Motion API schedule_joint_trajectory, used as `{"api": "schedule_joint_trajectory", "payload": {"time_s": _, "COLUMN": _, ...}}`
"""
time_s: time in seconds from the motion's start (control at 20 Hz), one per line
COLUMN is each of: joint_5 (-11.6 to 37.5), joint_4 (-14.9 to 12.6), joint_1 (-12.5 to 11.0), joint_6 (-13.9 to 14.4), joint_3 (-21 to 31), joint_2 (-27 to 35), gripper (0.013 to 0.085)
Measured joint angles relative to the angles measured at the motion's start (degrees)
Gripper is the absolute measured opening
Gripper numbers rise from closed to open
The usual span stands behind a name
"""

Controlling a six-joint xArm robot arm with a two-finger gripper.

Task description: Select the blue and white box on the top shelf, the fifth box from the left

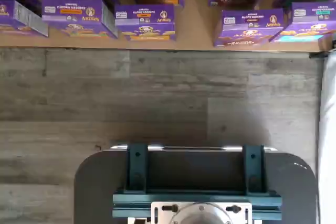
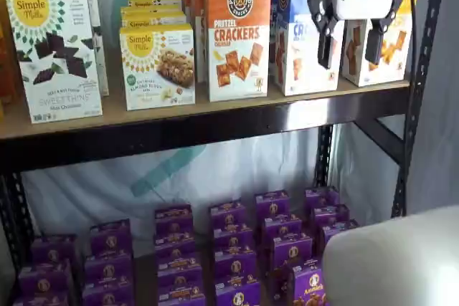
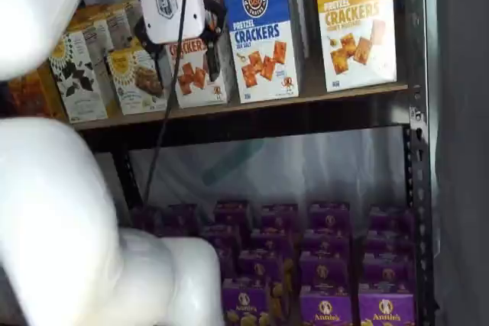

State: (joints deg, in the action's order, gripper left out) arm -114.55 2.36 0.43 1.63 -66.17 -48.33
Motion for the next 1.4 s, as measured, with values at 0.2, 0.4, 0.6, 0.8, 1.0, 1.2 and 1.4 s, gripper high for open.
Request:
{"api": "schedule_joint_trajectory", "payload": {"time_s": 0.2, "joint_5": -2.23, "joint_4": 1.51, "joint_1": -1.29, "joint_6": -0.55, "joint_3": -1.01, "joint_2": 1.19, "gripper": 0.085}}
{"api": "schedule_joint_trajectory", "payload": {"time_s": 0.4, "joint_5": -2.02, "joint_4": 1.03, "joint_1": -0.77, "joint_6": -0.31, "joint_3": -0.92, "joint_2": 1.09, "gripper": 0.085}}
{"api": "schedule_joint_trajectory", "payload": {"time_s": 0.6, "joint_5": -0.95, "joint_4": 0.19, "joint_1": -0.19, "joint_6": -0.12, "joint_3": -1.36, "joint_2": 1.27, "gripper": 0.085}}
{"api": "schedule_joint_trajectory", "payload": {"time_s": 0.8, "joint_5": -0.27, "joint_4": -0.69, "joint_1": 0.19, "joint_6": -0.11, "joint_3": -2.81, "joint_2": 2.39, "gripper": 0.085}}
{"api": "schedule_joint_trajectory", "payload": {"time_s": 1.0, "joint_5": 1.43, "joint_4": -1.91, "joint_1": 0.67, "joint_6": -0.12, "joint_3": -4.67, "joint_2": 3.93, "gripper": 0.085}}
{"api": "schedule_joint_trajectory", "payload": {"time_s": 1.2, "joint_5": 5.27, "joint_4": -2.57, "joint_1": -0.25, "joint_6": -1.16, "joint_3": -7.81, "joint_2": 7.08, "gripper": 0.085}}
{"api": "schedule_joint_trajectory", "payload": {"time_s": 1.4, "joint_5": 9.52, "joint_4": -3.04, "joint_1": -1.19, "joint_6": -2.12, "joint_3": -10.8, "joint_2": 10.38, "gripper": 0.085}}
